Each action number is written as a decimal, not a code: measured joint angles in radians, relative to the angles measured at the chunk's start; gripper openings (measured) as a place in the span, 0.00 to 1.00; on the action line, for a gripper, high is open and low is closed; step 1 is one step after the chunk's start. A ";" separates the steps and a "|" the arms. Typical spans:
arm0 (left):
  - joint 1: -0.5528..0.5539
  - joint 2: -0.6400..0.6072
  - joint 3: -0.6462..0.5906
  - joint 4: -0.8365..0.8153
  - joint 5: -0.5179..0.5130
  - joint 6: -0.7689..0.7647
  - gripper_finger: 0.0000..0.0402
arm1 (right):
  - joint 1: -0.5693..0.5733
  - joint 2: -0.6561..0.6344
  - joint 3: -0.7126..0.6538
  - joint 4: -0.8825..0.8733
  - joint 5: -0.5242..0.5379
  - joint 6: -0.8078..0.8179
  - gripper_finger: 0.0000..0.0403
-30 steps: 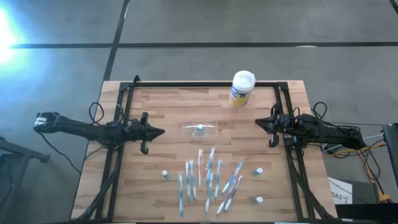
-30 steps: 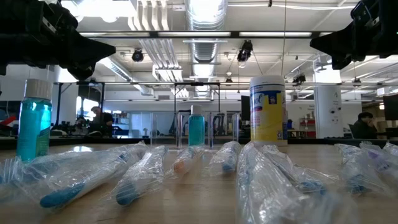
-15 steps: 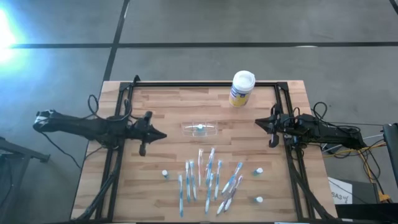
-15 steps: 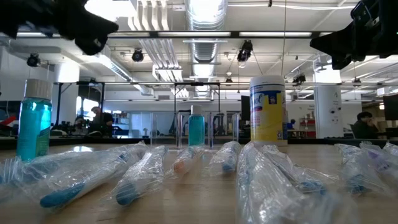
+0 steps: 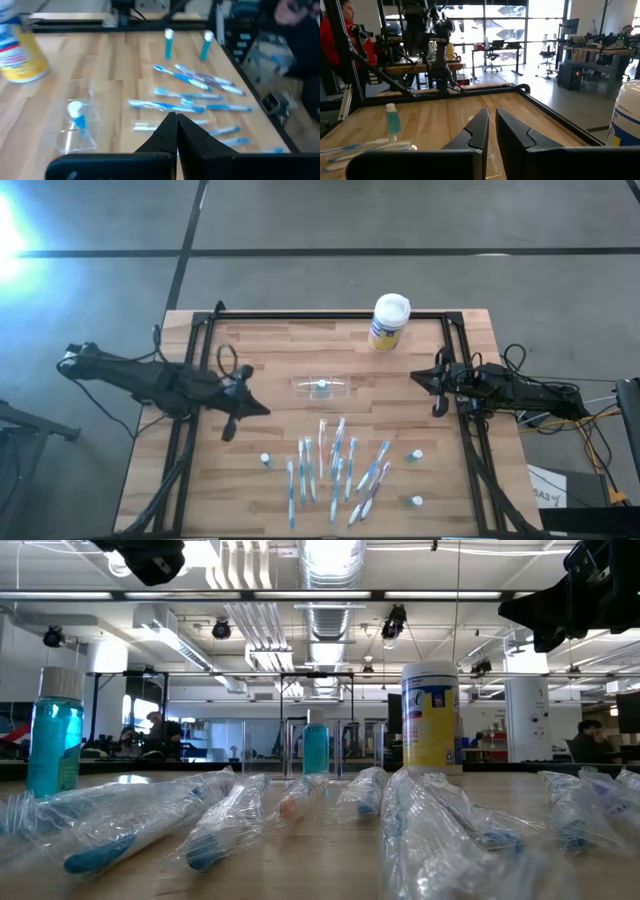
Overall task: Pick & Place toothbrushing station
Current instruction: Put the blue mouthwash into the transparent organizer
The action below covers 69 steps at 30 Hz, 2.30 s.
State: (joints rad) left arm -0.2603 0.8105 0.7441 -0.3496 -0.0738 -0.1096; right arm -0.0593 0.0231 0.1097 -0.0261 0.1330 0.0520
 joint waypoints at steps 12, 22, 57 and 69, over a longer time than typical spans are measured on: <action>-0.187 0.325 0.246 -0.204 0.005 0.341 0.04 | 0.000 0.000 -0.002 0.000 0.000 0.001 0.08; -0.211 0.576 0.501 -0.562 -0.104 0.406 0.05 | 0.000 0.000 -0.002 0.006 0.000 0.014 0.08; -0.404 0.760 0.592 -0.648 -0.197 0.503 0.46 | 0.000 0.000 -0.019 0.006 0.001 0.043 0.08; -0.407 0.761 0.512 -0.645 -0.220 0.538 0.46 | 0.000 0.000 -0.039 0.007 0.001 0.046 0.08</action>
State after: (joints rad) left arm -0.6674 1.5711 1.2558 -0.9949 -0.2942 0.4279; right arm -0.0594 0.0227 0.0708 -0.0189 0.1341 0.0982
